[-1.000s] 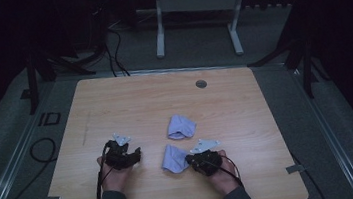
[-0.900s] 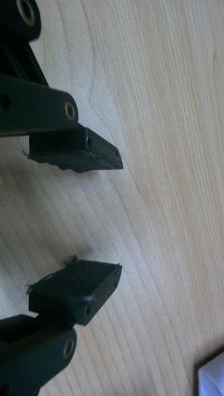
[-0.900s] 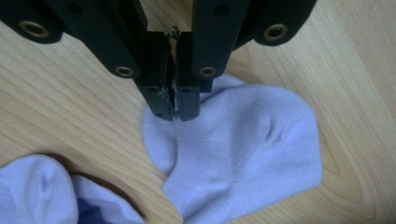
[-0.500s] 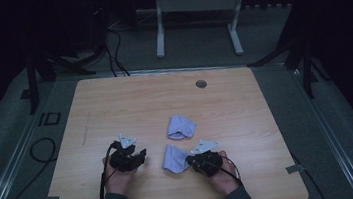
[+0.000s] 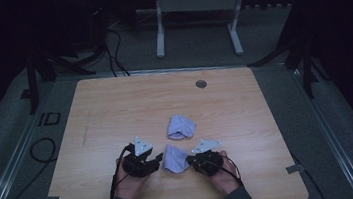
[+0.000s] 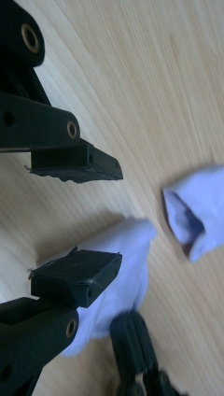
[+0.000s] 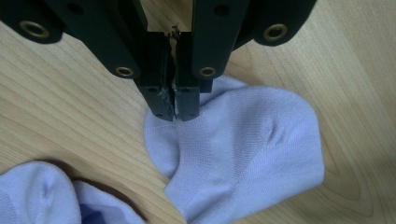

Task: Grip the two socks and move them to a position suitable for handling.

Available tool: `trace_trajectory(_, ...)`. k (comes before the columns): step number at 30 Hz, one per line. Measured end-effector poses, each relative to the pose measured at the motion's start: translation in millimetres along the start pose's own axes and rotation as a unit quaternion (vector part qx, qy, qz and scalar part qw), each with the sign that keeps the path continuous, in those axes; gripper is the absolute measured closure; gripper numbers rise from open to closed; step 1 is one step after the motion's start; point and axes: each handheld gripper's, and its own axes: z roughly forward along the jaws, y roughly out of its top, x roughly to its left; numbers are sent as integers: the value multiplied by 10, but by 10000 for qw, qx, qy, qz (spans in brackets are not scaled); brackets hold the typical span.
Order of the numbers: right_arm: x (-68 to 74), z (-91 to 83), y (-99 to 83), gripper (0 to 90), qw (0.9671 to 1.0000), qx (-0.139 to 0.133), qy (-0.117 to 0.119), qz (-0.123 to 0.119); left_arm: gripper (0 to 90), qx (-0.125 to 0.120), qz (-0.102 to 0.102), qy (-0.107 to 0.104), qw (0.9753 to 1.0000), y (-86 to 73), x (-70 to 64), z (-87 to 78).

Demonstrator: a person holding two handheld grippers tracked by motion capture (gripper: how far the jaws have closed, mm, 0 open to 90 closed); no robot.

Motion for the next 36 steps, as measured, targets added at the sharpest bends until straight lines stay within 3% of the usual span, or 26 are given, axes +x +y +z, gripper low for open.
trace_trajectory(8, -8, -2, -2, 860, 10000, 2, 29, 27, 529, 24, 375, -268, 9989, 17, -199, 18)
trace_trajectory(11, -18, -2, -5, 860, 10000, -10, 61, 68, 522, 37, 667, -524, 9964, 2, -291, 39)
trace_trajectory(16, -21, -2, -6, 859, 10000, -15, 68, 66, 512, 65, 883, -718, 9935, -9, -382, 57)
trace_trajectory(22, -20, -2, -7, 860, 10000, -16, 64, 69, 504, 136, 1233, -972, 9875, -33, -516, 88)
trace_trajectory(29, -22, -2, -7, 860, 10000, -12, 68, 68, 474, 368, 1658, -725, 9828, -103, -640, 203)
trace_trajectory(32, -22, -2, -7, 859, 9999, -12, 71, 74, 468, 405, 1675, -672, 9827, -111, -642, 226)
trace_trajectory(36, -22, -3, -8, 860, 10000, -9, 72, 63, 478, 505, 1660, -439, 9839, -123, -620, 258)
